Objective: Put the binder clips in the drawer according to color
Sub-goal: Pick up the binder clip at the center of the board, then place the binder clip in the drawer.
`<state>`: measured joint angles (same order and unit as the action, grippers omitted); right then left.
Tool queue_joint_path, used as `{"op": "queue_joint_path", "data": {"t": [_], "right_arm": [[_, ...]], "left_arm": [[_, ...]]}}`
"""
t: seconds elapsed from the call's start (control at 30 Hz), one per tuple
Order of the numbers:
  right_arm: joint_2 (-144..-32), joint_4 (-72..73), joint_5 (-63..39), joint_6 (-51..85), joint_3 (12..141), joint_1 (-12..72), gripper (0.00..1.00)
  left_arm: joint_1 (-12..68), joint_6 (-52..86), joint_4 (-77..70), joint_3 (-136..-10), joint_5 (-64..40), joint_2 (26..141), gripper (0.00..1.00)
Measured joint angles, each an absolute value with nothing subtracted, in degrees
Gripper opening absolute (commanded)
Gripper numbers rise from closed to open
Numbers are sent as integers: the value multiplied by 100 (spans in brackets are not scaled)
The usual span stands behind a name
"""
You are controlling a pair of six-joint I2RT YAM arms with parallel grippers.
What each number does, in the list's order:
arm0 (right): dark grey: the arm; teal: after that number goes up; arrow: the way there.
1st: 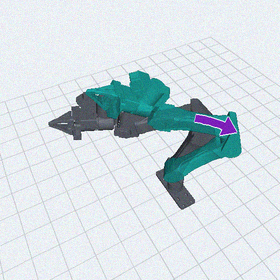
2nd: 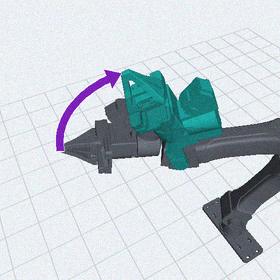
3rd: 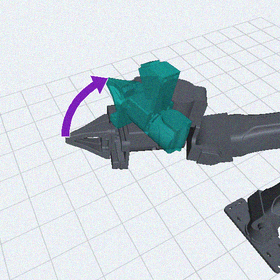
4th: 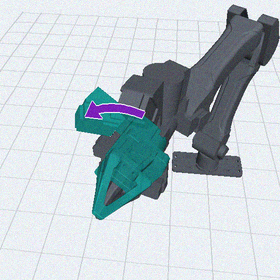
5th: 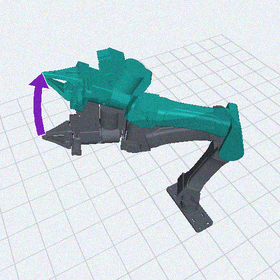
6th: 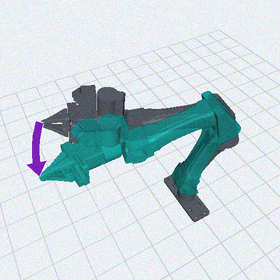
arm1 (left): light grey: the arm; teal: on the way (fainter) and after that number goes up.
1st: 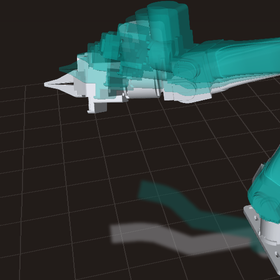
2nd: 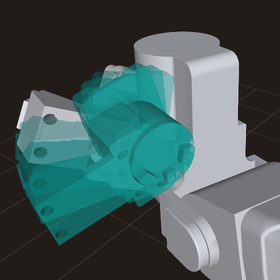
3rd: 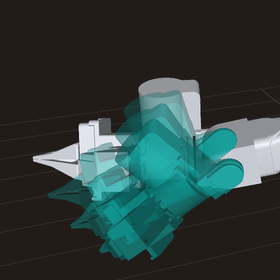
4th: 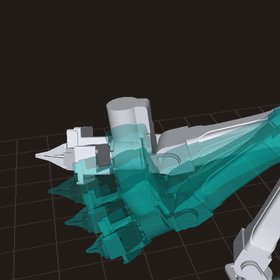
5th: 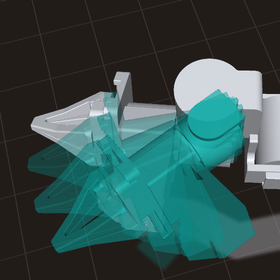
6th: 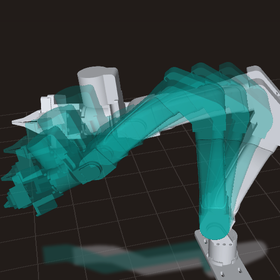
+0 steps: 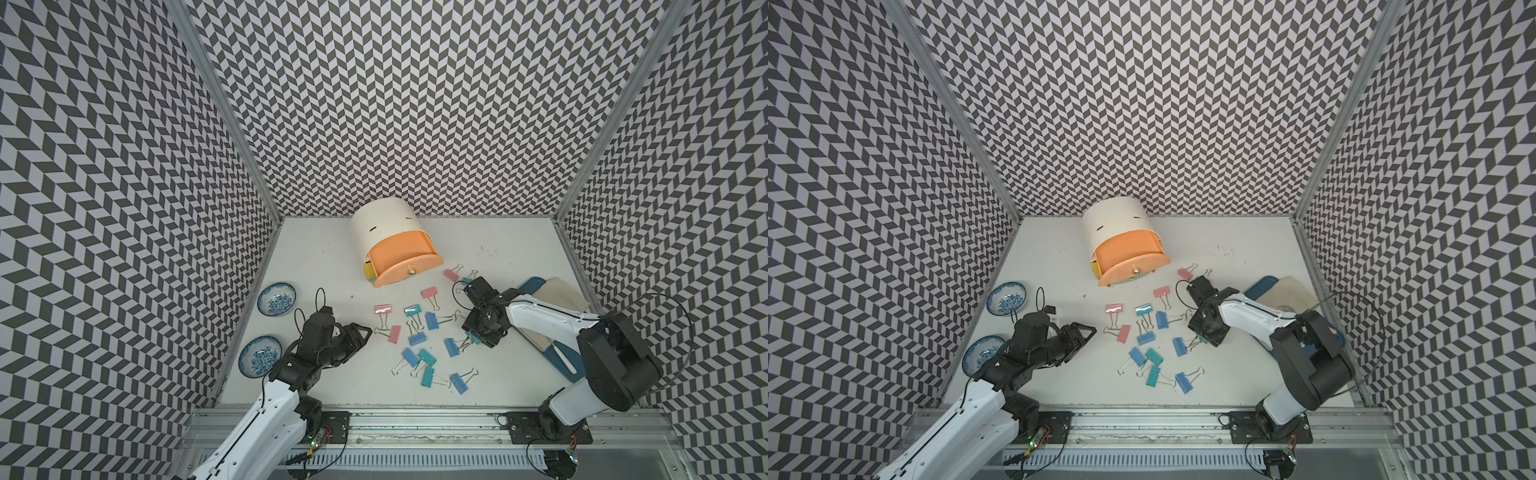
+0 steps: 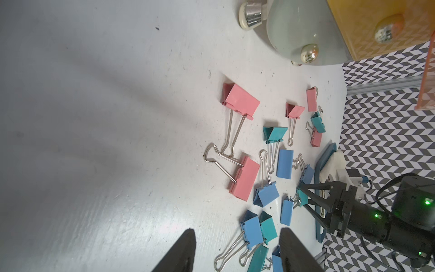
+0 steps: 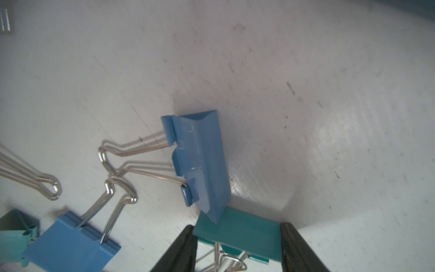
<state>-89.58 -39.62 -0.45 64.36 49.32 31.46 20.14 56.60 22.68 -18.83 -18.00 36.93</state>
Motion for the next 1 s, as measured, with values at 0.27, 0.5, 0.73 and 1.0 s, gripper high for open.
{"op": "queue_joint_path", "data": {"t": [0.27, 0.5, 0.73, 1.0], "right_arm": [[-8724, -3907, -86, 6410, 4737, 3225, 41], [-8232, -3955, -54, 6311, 4698, 3251, 40], [-7780, -4244, 279, 6069, 4842, 3251, 40], [-7373, -4602, 690, 5728, 5374, 3251, 40]], "left_arm": [[1984, 5645, 2311, -1883, -1839, 3559, 61], [1970, 5645, 2329, -1890, -1839, 3553, 61], [1970, 5645, 2388, -2143, -1826, 3636, 61], [1970, 5647, 2410, -2477, -1761, 3732, 61]]}}
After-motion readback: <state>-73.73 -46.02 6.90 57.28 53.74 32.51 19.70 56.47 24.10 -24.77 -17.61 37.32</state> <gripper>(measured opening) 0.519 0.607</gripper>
